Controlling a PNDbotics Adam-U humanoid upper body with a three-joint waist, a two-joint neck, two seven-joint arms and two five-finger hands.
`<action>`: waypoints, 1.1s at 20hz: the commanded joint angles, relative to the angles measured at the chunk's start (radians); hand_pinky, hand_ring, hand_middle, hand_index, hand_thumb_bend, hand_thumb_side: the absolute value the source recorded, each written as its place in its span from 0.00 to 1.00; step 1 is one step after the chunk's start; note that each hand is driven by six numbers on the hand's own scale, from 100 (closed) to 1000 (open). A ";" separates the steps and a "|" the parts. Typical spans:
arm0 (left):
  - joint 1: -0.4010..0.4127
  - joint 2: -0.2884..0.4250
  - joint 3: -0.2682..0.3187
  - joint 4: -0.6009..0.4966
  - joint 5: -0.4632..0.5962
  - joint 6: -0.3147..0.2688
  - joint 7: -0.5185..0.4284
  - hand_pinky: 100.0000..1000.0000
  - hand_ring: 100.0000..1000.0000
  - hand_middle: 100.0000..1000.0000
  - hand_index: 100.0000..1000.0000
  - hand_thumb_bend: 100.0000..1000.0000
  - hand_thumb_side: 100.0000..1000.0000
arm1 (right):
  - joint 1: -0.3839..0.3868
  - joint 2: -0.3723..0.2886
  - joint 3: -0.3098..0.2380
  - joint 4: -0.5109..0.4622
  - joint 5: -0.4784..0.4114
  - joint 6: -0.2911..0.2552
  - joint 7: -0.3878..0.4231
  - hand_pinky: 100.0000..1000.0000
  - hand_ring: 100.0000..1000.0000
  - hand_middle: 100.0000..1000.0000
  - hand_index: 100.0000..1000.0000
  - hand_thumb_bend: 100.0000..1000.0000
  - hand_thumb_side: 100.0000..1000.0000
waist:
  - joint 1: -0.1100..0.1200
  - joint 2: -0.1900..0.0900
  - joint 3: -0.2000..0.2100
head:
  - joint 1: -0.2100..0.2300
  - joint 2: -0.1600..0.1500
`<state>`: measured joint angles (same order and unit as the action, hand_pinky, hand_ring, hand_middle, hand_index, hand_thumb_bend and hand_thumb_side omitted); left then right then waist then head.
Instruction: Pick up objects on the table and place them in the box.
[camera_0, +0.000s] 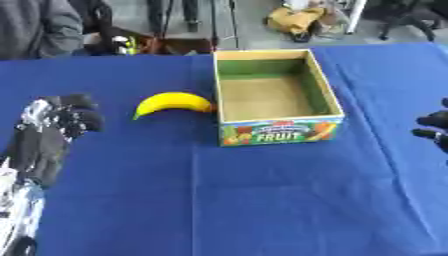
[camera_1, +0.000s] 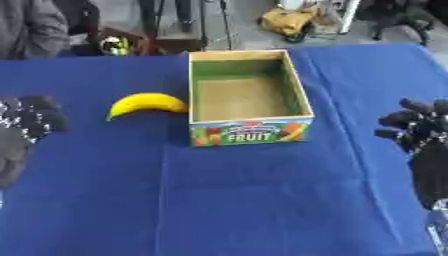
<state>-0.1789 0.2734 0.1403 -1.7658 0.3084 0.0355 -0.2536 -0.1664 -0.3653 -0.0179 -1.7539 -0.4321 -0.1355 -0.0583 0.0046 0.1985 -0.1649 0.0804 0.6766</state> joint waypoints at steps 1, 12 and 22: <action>-0.009 0.026 0.005 -0.019 0.001 0.001 0.001 0.62 0.60 0.60 0.72 0.33 1.00 | -0.008 -0.015 -0.009 -0.019 0.002 0.000 -0.004 0.60 0.63 0.52 0.73 0.00 0.87 | -0.001 -0.012 -0.001 | 0.000 0.005; -0.024 0.049 0.008 -0.020 -0.014 -0.004 0.007 0.62 0.60 0.60 0.72 0.31 1.00 | -0.008 -0.016 -0.007 -0.018 0.002 0.001 -0.003 0.60 0.63 0.52 0.73 0.00 0.86 | -0.003 -0.013 0.001 | -0.001 0.006; -0.176 0.244 -0.035 0.016 -0.406 -0.006 -0.039 0.66 0.66 0.67 0.74 0.20 0.88 | -0.006 -0.020 0.000 -0.016 0.002 0.003 0.003 0.60 0.63 0.52 0.73 0.00 0.86 | 0.000 -0.021 -0.007 | 0.003 0.014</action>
<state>-0.3371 0.4600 0.1133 -1.7457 -0.0322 0.0315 -0.2775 -0.1664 -0.3653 -0.0170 -1.7539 -0.4321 -0.1327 -0.0566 0.0044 0.1927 -0.1721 0.0811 0.6851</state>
